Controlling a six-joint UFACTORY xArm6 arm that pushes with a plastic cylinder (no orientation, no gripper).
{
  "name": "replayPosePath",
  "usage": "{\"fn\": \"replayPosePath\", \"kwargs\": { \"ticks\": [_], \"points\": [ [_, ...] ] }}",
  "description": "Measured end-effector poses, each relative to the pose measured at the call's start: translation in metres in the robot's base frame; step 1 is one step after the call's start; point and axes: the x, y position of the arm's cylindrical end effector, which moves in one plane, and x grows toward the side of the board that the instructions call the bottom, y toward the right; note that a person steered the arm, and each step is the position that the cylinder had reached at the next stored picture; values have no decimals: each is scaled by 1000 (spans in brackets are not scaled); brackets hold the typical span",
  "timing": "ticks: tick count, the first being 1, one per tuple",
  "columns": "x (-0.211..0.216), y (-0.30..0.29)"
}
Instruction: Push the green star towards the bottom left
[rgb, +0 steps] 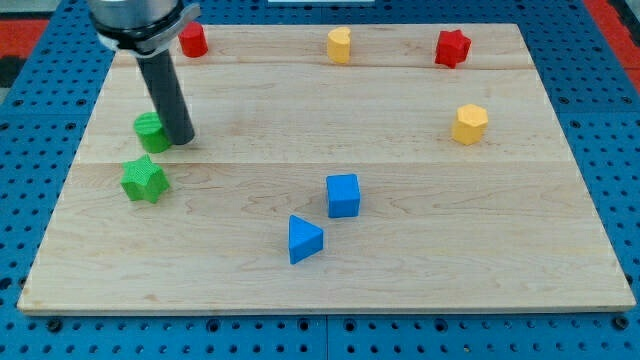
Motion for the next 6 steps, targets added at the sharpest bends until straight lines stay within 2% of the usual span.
{"fn": "replayPosePath", "kwargs": {
  "ticks": [3,4,6],
  "points": [
    [45,-35],
    [74,-39],
    [86,-16]
  ]
}}
